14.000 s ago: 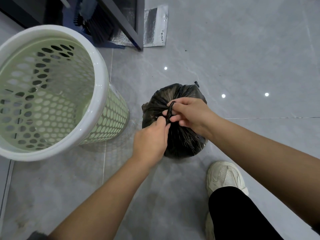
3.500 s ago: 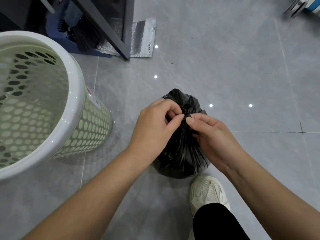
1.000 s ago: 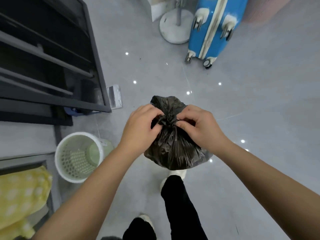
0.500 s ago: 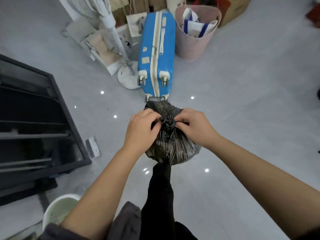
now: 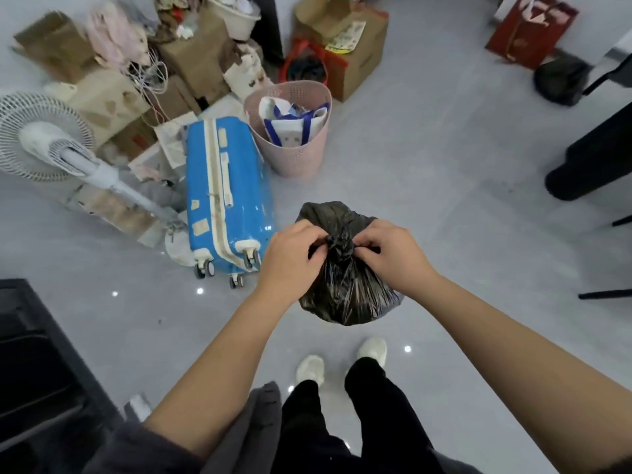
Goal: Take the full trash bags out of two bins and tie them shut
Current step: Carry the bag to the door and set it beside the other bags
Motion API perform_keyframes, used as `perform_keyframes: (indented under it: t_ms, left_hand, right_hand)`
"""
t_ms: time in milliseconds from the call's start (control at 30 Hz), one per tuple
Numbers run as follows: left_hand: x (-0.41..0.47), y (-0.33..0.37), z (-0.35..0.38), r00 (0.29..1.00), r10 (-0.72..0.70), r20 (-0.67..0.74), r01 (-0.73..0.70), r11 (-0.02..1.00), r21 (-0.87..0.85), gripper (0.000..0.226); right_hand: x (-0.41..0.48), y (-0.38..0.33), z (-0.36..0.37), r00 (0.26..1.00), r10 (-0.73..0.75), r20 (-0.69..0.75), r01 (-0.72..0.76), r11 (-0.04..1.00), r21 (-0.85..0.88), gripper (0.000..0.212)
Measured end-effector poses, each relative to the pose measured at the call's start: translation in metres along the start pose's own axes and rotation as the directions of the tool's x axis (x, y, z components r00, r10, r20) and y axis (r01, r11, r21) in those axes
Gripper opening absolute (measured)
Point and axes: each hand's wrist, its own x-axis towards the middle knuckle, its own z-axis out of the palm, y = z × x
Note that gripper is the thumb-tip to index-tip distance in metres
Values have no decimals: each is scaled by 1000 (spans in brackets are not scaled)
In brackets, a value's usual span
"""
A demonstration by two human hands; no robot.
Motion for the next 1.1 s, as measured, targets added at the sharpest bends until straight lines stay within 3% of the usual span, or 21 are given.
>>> perform_keyframes:
  t_ms: [400, 633, 1100]
  left_hand:
    - [221, 125, 92, 983, -63, -174, 57, 998, -39, 9]
    - [374, 167, 129, 991, -56, -124, 55, 998, -12, 11]
    - [740, 232, 186, 995, 80, 56, -83, 995, 51, 9]
  right_hand:
    - [145, 160, -171, 1000, 17, 23, -18, 998, 54, 7]
    - [246, 249, -255, 999, 51, 13, -52, 994, 100, 13]
    - [512, 418, -441, 991, 134, -7, -132, 987, 86, 10]
